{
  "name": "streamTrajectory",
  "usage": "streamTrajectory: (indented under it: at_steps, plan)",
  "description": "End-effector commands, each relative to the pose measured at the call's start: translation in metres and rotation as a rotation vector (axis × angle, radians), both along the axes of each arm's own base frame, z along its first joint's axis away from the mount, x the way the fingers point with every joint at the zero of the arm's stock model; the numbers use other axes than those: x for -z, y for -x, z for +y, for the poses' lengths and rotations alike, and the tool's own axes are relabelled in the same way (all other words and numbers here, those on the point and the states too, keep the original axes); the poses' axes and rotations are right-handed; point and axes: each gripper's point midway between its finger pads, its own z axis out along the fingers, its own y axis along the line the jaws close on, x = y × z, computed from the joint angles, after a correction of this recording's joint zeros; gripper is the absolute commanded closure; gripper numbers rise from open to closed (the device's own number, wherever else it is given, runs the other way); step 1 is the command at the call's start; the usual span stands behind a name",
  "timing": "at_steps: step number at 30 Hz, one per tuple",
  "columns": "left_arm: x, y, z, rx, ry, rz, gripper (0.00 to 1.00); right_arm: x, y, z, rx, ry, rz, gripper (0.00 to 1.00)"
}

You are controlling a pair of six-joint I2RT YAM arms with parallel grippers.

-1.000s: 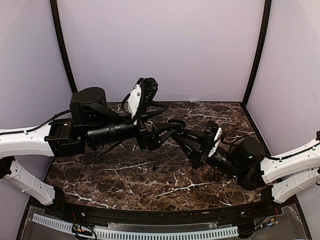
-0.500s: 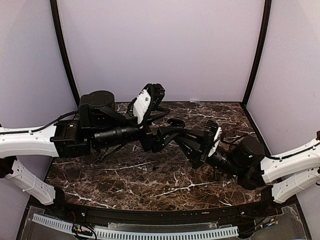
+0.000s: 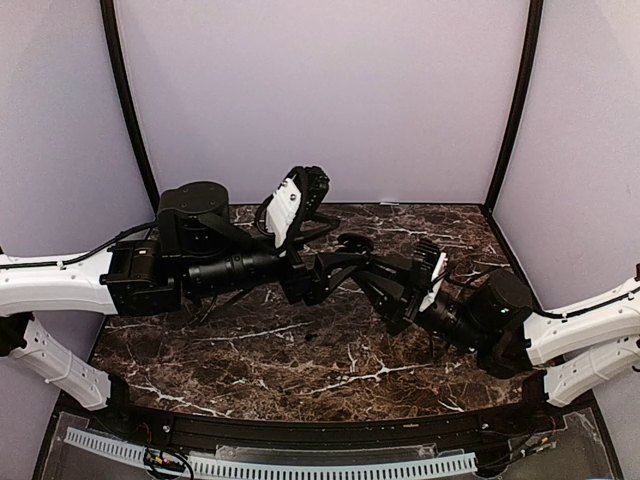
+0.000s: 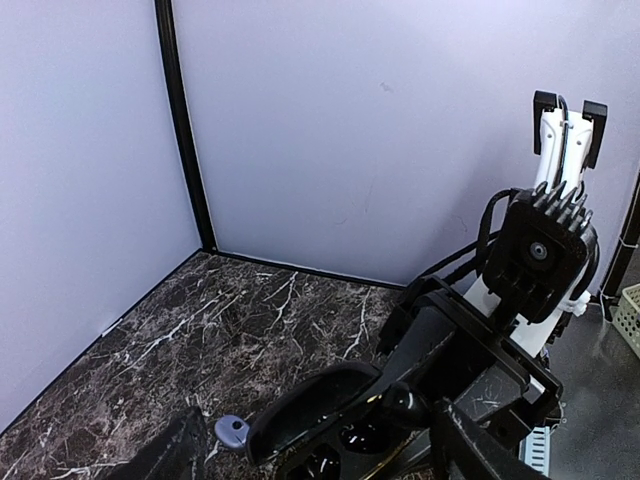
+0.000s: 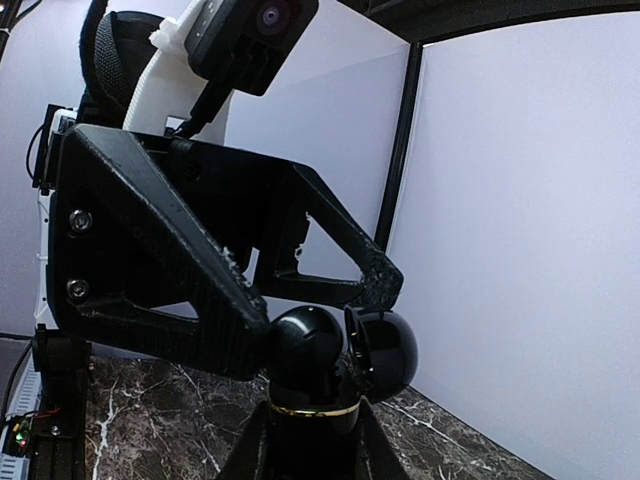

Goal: Insert the wireless bluetooth earbuds into the charging case
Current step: Adjust the right earbud in the right side groove of the charging case.

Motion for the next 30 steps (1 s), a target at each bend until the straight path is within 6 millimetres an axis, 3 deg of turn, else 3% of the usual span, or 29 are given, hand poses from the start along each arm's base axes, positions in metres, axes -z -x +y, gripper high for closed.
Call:
streamTrajectory:
  at_steps: [1,30]
  plan:
    - [-0.011,-0.007,0.006,-0.039,0.021,-0.005,0.25,-0.027,0.01,-0.009,-0.033,-0.078,-0.053,1.0]
    - [-0.011,-0.02,0.018,-0.101,0.041,0.027,0.25,-0.027,0.023,-0.013,-0.094,-0.096,-0.068,1.0]
